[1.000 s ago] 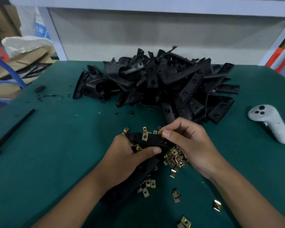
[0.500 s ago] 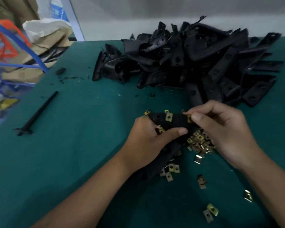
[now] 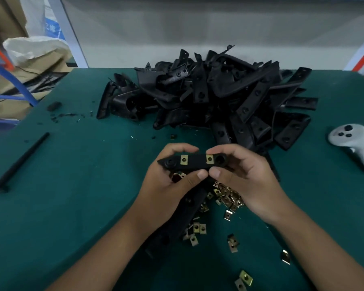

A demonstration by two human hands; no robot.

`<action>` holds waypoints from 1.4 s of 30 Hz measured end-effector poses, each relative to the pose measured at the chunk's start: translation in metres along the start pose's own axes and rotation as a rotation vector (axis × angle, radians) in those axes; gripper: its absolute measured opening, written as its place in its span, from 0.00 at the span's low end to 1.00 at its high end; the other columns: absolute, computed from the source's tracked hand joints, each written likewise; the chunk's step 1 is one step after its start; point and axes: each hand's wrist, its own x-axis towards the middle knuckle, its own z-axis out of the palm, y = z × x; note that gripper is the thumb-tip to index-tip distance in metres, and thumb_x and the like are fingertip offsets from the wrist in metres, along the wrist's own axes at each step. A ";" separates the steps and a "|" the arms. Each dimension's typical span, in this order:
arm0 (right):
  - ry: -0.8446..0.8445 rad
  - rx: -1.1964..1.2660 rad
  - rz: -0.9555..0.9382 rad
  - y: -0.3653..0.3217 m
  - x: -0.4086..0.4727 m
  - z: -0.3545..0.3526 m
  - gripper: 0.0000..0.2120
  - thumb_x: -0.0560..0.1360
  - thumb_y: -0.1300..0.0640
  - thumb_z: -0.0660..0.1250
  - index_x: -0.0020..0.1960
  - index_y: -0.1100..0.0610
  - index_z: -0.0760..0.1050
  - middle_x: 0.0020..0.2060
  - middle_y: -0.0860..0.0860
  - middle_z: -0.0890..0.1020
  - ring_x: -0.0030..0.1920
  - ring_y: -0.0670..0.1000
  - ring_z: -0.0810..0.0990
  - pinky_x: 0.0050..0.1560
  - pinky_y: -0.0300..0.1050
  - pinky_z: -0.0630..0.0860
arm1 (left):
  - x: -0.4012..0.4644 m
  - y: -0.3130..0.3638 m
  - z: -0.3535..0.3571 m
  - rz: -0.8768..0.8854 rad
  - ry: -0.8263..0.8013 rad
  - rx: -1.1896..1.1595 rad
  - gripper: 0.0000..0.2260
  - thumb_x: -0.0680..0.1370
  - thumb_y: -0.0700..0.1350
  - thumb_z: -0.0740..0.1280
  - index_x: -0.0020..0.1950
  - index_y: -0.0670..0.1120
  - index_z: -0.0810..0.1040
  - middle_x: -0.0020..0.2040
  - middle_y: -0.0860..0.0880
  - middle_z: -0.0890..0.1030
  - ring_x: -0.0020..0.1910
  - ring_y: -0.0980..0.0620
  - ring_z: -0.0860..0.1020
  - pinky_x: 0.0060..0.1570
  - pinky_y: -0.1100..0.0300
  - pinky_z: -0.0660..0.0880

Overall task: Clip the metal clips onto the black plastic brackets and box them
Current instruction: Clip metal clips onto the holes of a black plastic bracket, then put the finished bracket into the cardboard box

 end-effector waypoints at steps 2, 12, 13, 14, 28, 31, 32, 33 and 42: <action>0.043 0.012 0.003 0.000 0.001 0.000 0.12 0.73 0.54 0.74 0.56 0.46 0.83 0.48 0.47 0.84 0.50 0.45 0.83 0.51 0.36 0.79 | 0.000 0.002 -0.002 -0.021 0.008 -0.079 0.12 0.75 0.48 0.75 0.57 0.54 0.79 0.49 0.53 0.84 0.49 0.54 0.84 0.49 0.65 0.78; 0.074 0.080 0.017 0.002 0.002 0.001 0.13 0.72 0.59 0.71 0.57 0.54 0.80 0.46 0.48 0.84 0.49 0.46 0.82 0.51 0.36 0.78 | 0.000 0.006 0.000 -0.004 0.042 -0.163 0.08 0.76 0.44 0.75 0.53 0.53 0.82 0.48 0.52 0.85 0.48 0.56 0.84 0.49 0.66 0.78; 0.072 0.075 0.011 0.002 0.002 0.001 0.13 0.72 0.59 0.71 0.57 0.54 0.80 0.46 0.48 0.84 0.49 0.45 0.82 0.51 0.36 0.78 | -0.001 0.006 0.001 0.002 0.047 -0.161 0.08 0.75 0.45 0.74 0.53 0.53 0.82 0.48 0.53 0.85 0.48 0.56 0.84 0.49 0.66 0.78; 0.071 0.072 0.005 0.001 0.002 0.001 0.13 0.72 0.59 0.71 0.57 0.55 0.80 0.46 0.48 0.84 0.49 0.45 0.82 0.51 0.36 0.78 | -0.001 0.007 0.001 0.005 0.053 -0.155 0.08 0.75 0.45 0.73 0.53 0.53 0.82 0.48 0.53 0.85 0.48 0.57 0.83 0.48 0.67 0.78; 0.123 -0.063 0.018 -0.041 -0.044 -0.014 0.11 0.79 0.54 0.68 0.60 0.55 0.76 0.45 0.40 0.83 0.48 0.39 0.82 0.47 0.32 0.76 | -0.018 0.055 0.044 -0.012 0.066 0.025 0.11 0.73 0.49 0.72 0.54 0.49 0.80 0.43 0.56 0.85 0.42 0.60 0.83 0.42 0.70 0.77; 0.234 -0.110 0.006 -0.053 -0.089 -0.030 0.07 0.81 0.52 0.68 0.57 0.51 0.77 0.41 0.39 0.82 0.44 0.40 0.79 0.44 0.33 0.74 | -0.027 0.067 0.074 -0.015 -0.053 0.053 0.10 0.73 0.51 0.72 0.53 0.53 0.80 0.43 0.57 0.84 0.40 0.59 0.83 0.38 0.69 0.77; 0.277 -0.112 0.015 -0.057 -0.106 -0.035 0.05 0.80 0.53 0.68 0.55 0.49 0.78 0.42 0.40 0.82 0.44 0.41 0.79 0.44 0.34 0.74 | -0.031 0.068 0.086 -0.019 -0.104 0.075 0.09 0.73 0.54 0.72 0.52 0.56 0.80 0.44 0.58 0.84 0.41 0.60 0.83 0.38 0.69 0.77; 0.321 -0.115 0.023 -0.061 -0.125 -0.039 0.05 0.79 0.53 0.68 0.54 0.46 0.79 0.42 0.41 0.82 0.44 0.42 0.79 0.45 0.35 0.75 | -0.035 0.069 0.098 -0.024 -0.155 0.092 0.08 0.73 0.56 0.71 0.51 0.60 0.79 0.45 0.59 0.84 0.42 0.60 0.83 0.40 0.68 0.78; 0.888 -0.149 0.163 -0.085 -0.323 -0.077 0.15 0.78 0.60 0.65 0.62 0.66 0.73 0.52 0.55 0.82 0.54 0.54 0.79 0.57 0.56 0.76 | -0.105 0.060 0.254 -0.092 -0.606 0.054 0.12 0.70 0.57 0.74 0.52 0.63 0.79 0.44 0.58 0.86 0.41 0.56 0.86 0.45 0.48 0.82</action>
